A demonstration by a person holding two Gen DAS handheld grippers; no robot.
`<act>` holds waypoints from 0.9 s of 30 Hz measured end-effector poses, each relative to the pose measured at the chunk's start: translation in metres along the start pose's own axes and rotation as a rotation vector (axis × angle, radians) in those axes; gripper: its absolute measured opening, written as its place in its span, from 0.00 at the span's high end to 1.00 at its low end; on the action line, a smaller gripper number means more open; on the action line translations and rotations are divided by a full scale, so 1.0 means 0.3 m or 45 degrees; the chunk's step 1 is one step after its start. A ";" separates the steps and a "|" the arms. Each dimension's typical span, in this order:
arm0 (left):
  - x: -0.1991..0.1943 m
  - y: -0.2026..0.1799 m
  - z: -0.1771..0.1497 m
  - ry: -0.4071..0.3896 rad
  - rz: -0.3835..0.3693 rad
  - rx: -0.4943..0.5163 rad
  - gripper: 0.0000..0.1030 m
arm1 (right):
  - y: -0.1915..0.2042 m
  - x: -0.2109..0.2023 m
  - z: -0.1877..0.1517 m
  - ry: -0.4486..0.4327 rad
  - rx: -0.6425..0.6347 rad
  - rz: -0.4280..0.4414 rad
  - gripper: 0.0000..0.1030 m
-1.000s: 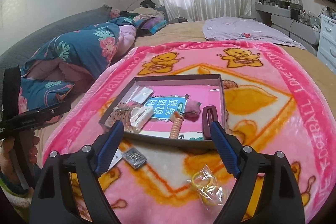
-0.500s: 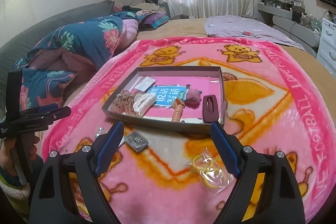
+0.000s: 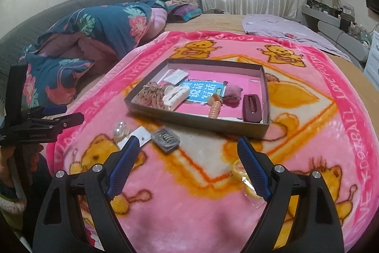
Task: Organize jewelry
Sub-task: 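Withdraw both open tools toward the pearl earrings and the stud box, then grasp the pearl earrings with left tool while right tool grasps the clear silver-stud box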
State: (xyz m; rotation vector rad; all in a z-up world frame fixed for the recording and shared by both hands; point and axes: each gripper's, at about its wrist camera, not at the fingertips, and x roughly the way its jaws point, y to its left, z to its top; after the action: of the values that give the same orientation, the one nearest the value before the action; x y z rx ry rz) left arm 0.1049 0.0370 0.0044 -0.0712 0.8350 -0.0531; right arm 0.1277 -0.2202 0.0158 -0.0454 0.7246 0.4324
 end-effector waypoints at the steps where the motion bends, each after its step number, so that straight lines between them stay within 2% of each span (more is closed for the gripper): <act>1: 0.003 0.000 -0.002 0.004 0.001 0.002 0.10 | 0.007 0.003 -0.004 0.001 -0.007 0.002 0.19; 10: 0.061 -0.002 -0.035 0.073 0.012 0.021 0.10 | 0.056 0.045 -0.030 0.043 -0.067 0.013 0.19; 18: 0.138 -0.030 -0.049 0.119 -0.004 0.059 0.10 | 0.035 0.095 -0.046 0.081 -0.056 -0.007 0.19; 21: 0.172 -0.049 -0.041 0.131 -0.028 0.075 0.13 | 0.032 0.121 -0.056 0.104 -0.061 -0.015 0.19; 27: 0.261 -0.065 -0.009 0.188 -0.067 0.065 0.26 | 0.018 0.191 -0.068 0.162 -0.064 -0.023 0.19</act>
State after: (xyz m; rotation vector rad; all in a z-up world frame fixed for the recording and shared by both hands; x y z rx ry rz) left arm 0.1551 0.0116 -0.0537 -0.0416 0.9785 -0.1300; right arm 0.1507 -0.1981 -0.0362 -0.1275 0.8378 0.4327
